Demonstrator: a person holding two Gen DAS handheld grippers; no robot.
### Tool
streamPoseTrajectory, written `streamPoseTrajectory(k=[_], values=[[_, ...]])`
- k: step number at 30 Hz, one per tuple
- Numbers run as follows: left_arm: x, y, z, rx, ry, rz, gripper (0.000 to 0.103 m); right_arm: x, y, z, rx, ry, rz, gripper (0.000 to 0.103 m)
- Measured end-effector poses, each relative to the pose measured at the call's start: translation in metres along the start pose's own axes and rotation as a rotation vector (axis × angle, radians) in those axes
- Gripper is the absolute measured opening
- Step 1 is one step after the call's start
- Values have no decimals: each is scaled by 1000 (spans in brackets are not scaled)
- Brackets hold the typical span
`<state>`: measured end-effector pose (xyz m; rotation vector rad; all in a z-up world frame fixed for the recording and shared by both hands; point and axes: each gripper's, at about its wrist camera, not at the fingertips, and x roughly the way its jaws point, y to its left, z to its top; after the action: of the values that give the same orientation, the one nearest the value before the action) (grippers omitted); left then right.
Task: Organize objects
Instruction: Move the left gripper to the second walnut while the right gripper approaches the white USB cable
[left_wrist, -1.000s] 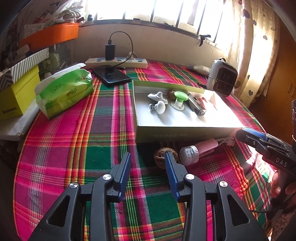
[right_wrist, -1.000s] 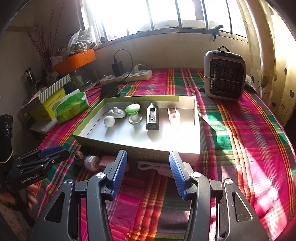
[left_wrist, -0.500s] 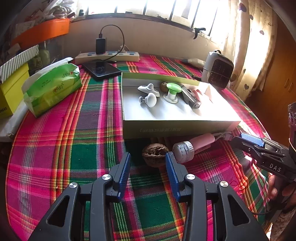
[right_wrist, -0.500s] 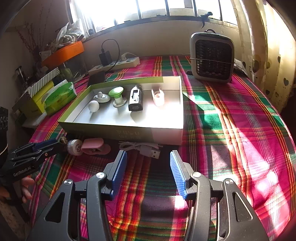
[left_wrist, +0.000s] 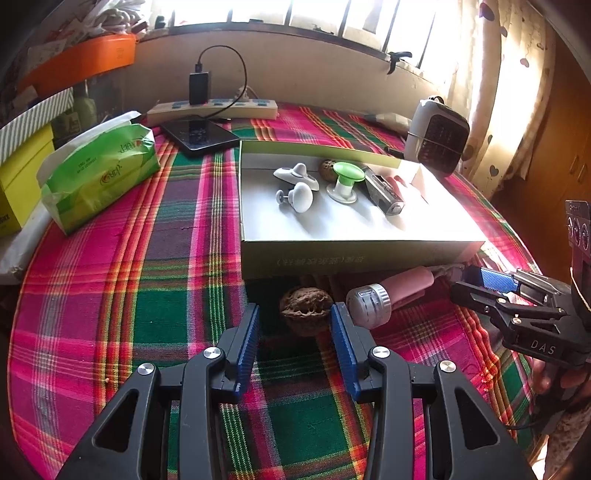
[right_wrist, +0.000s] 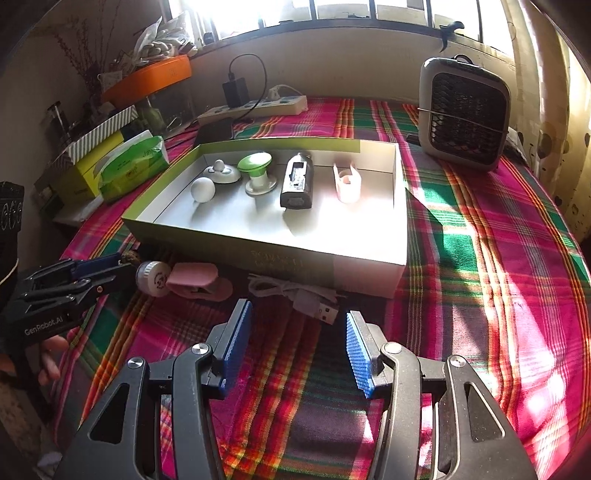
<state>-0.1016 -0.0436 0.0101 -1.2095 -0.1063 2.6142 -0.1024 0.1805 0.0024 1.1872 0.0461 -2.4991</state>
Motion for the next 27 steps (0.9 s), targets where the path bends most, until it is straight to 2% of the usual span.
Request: streamPoseTrajectory(k=[7, 10, 14, 27], values=[[3, 2, 0, -7, 6, 0, 38, -5, 9, -6, -53, 29, 99, 50], [4, 3, -1, -9, 9, 0, 38, -7, 12, -8, -90, 27, 84, 50], [5, 4, -1, -14, 9, 1, 38, -3, 6, -2, -72, 15, 32, 50], [6, 4, 0, -11, 10, 10, 38, 18, 19, 8, -175, 45, -23, 50]])
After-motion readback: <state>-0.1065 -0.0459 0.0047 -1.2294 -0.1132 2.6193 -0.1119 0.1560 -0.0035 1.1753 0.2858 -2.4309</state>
